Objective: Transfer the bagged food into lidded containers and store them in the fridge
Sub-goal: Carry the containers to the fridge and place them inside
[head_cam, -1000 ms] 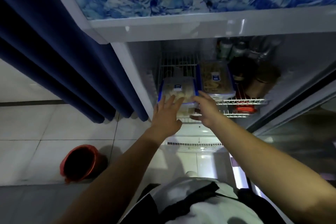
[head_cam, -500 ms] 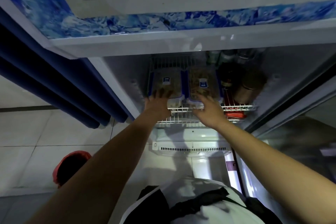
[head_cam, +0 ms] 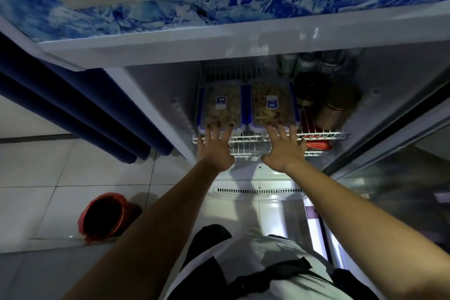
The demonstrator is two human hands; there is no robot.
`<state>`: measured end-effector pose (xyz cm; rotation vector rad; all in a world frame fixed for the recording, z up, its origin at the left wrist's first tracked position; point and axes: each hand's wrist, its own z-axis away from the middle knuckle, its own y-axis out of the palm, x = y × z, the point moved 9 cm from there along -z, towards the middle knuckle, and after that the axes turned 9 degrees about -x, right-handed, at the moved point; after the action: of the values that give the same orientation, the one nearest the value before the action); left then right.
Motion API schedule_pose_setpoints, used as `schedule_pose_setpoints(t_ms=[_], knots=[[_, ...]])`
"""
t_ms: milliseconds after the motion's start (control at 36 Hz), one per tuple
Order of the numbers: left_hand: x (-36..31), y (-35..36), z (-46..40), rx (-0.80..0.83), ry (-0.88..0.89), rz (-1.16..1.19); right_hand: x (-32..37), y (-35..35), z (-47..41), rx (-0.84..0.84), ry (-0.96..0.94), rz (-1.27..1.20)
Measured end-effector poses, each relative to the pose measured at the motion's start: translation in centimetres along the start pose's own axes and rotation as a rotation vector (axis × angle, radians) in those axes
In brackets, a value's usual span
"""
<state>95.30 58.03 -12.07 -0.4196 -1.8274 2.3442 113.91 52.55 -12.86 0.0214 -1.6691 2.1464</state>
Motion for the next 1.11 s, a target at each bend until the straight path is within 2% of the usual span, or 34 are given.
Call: schedule_pose_setpoints(t_ms=[222, 333, 500, 611, 750, 889, 1028, 1111], knots=[[0.1, -0.3, -0.4, 0.08, -0.042, -0.051, 0.3, -0.6, 0.5, 0.054, -0.007, -0.014], [-0.3, -0.7, 0.4, 0.117, 0.009, -0.012, 0.7, -1.7, 2.0, 0.02, -0.092, -0.034], [-0.8, -0.2, 4.9, 0.081, 0.128, 0.04, -1.6, -2.9, 8.2, -0.141, -0.036, -0.101], [-1.3, -1.0, 8.5, -0.029, 0.265, 0.068, -2.6, -4.1, 14.5, -0.278, 0.029, -0.135], [-2.5, -3.4, 13.2, -0.1, 0.425, 0.112, -0.6, -5.5, 23.0, -0.449, 0.107, -0.285], [-5.5, -5.9, 18.7, -0.103, 0.615, 0.214, 1.4, -7.4, 32.5, -0.625, 0.206, -0.403], [-8.0, -8.3, 24.7, -0.117, 0.74, 0.372, 2.6, -11.2, 43.6, -0.814, 0.289, -0.365], [-10.8, -10.1, 28.2, -0.105, 0.807, 0.42, 2.8, -13.8, 50.4, -0.863, 0.355, -0.258]])
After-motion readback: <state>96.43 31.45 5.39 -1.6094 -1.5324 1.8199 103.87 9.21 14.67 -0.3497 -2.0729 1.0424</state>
